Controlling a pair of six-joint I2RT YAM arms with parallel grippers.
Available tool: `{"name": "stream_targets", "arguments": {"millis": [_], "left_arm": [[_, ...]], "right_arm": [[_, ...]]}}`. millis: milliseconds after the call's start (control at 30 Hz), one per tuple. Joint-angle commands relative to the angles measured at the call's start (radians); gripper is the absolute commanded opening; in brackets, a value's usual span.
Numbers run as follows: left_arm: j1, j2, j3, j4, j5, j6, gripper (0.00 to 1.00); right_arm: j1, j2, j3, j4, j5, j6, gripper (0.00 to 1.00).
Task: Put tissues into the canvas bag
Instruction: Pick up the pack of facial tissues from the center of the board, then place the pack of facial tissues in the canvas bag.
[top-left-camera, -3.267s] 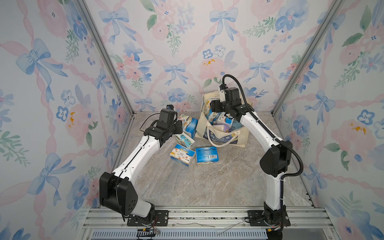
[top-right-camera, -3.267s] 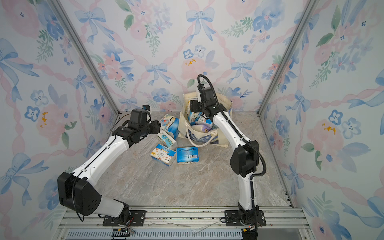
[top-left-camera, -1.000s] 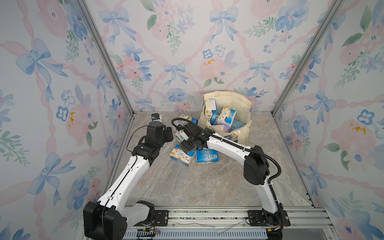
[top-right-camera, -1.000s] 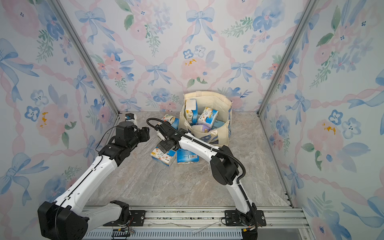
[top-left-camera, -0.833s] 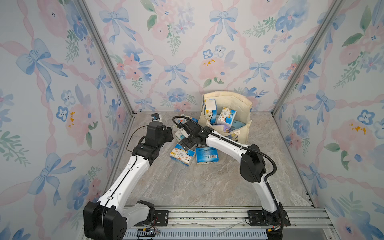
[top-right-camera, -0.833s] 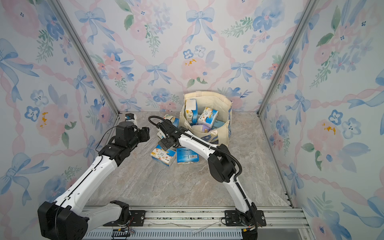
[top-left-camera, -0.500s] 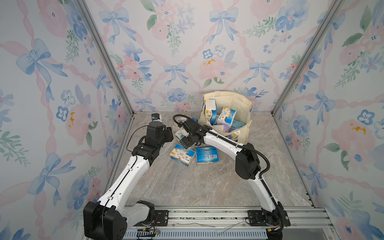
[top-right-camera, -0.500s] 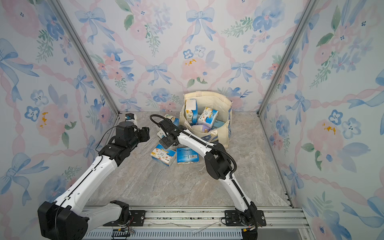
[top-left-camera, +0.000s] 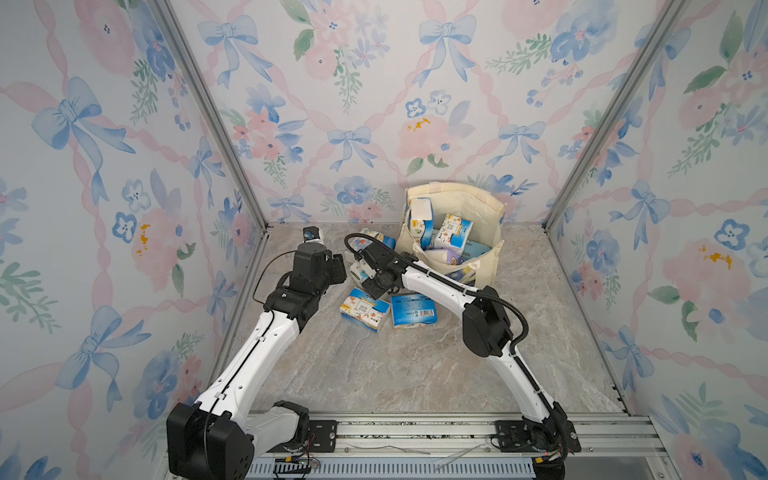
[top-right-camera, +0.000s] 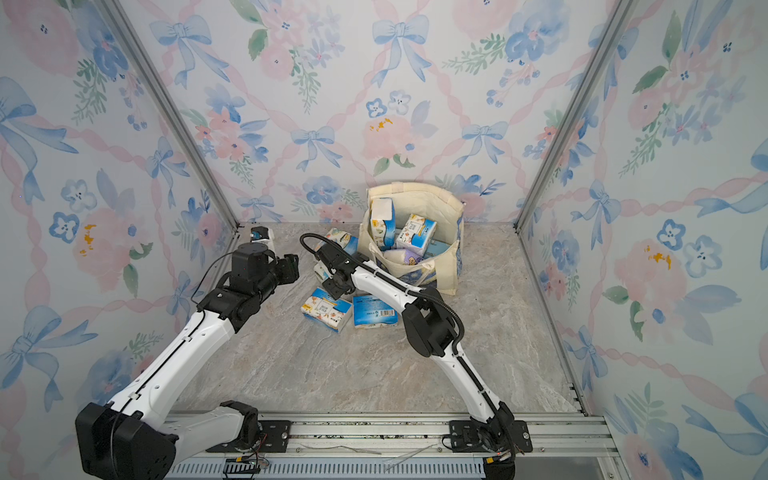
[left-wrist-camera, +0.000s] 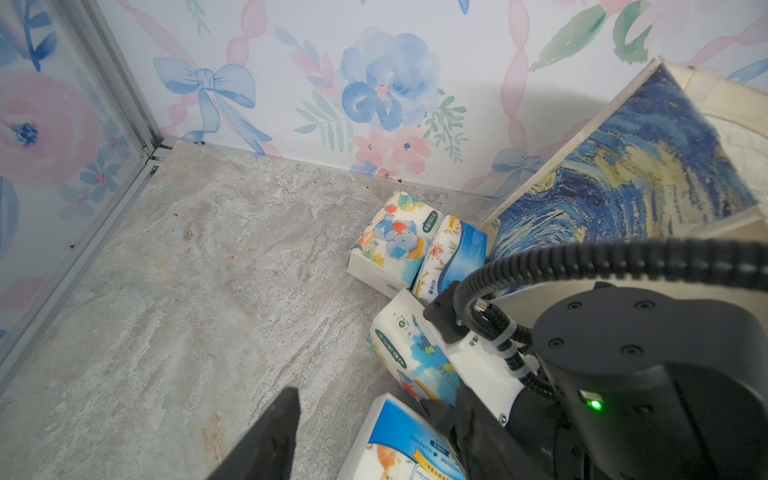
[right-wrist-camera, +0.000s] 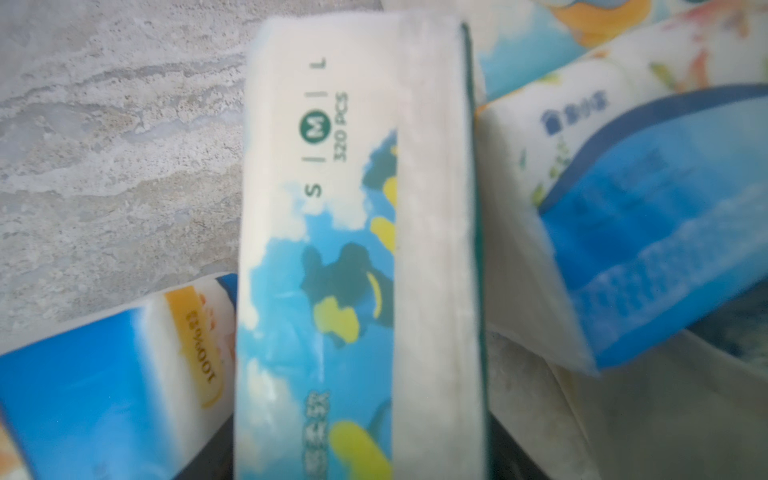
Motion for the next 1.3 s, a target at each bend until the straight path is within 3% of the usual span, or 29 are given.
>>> {"name": "stream_targets", "arguments": {"millis": [0, 267, 533, 633, 767, 1033, 1267], "left_arm": [[0.005, -0.006, -0.010, 0.006, -0.013, 0.024, 0.62], [0.007, 0.004, -0.002, 0.003, -0.006, 0.019, 0.62], [0.007, 0.008, 0.009, 0.001, 0.002, 0.016, 0.62], [0.007, 0.013, 0.014, -0.001, 0.008, 0.016, 0.62], [0.008, 0.020, 0.019, -0.003, 0.008, 0.015, 0.62], [0.005, 0.052, 0.043, -0.003, 0.042, -0.004, 0.62], [0.004, 0.057, 0.044, -0.008, 0.045, -0.008, 0.62]], "right_arm": [[-0.003, -0.070, -0.013, 0.009, -0.017, 0.008, 0.61], [-0.005, -0.348, -0.247, 0.218, -0.135, 0.044, 0.50], [-0.061, -0.681, -0.464, 0.426, -0.326, 0.133, 0.49], [-0.115, -0.830, -0.545, 0.493, -0.316, 0.140, 0.49], [-0.213, -0.956, -0.574, 0.454, -0.163, 0.070, 0.49], [-0.375, -0.864, -0.478, 0.257, 0.008, -0.014, 0.49], [-0.392, -0.679, -0.330, 0.081, 0.103, -0.016, 0.50]]}}
